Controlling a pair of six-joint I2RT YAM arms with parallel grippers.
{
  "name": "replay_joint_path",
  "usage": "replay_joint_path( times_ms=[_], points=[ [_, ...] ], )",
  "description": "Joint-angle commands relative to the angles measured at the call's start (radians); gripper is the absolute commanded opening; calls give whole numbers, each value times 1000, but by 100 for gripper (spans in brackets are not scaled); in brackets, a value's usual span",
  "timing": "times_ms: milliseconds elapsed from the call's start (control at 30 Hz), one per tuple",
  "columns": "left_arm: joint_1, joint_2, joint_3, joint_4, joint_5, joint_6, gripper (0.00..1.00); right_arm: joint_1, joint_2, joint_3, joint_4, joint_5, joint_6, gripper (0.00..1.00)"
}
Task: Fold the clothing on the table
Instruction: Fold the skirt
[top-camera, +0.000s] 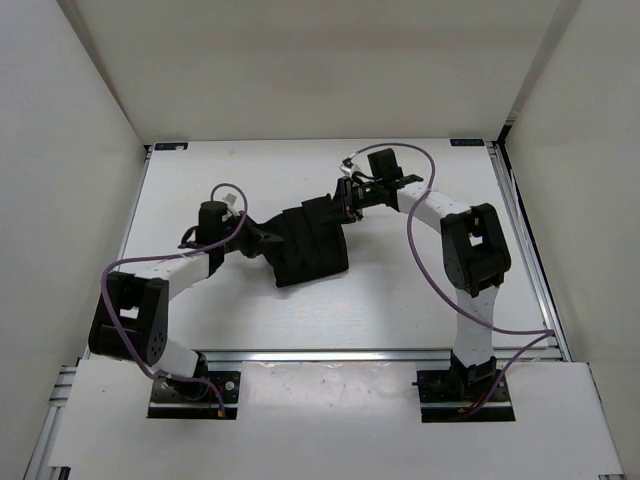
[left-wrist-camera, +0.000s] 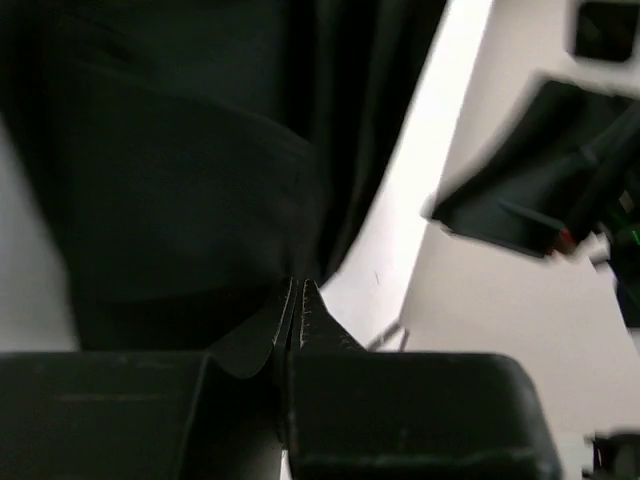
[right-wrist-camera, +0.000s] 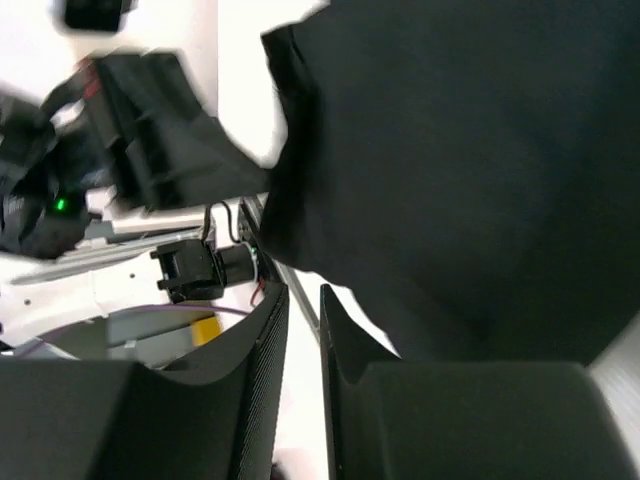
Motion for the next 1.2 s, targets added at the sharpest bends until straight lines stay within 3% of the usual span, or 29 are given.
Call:
replay_joint_path(
  times_ms=[0,400,533,700,833,967,1167],
  points=[
    [-59,18,-42,129,36,-99,8,-21,2,0,52,-61,51,24],
    [-77,264,-43,-52,-127,89,7,-37,91,7,11,-60,41,25],
    [-82,314,-16,-45,-83,74,8,-40,137,64,-44,-90,36,26],
    [-28,189,47,-28,-8,37,11,-38,107,113,-109,-107,-5,26],
    [53,48,119,-84,87,53,21,-46,-25,95,-184,-55,-84,27],
    [104,-61,150,-277,14,212,28,-110,-184,-8,-273,32,-186,28],
    [72,-215,-8,-434,-64,367,37,-251,-410,-245,-343,141,-256,32]
  ],
)
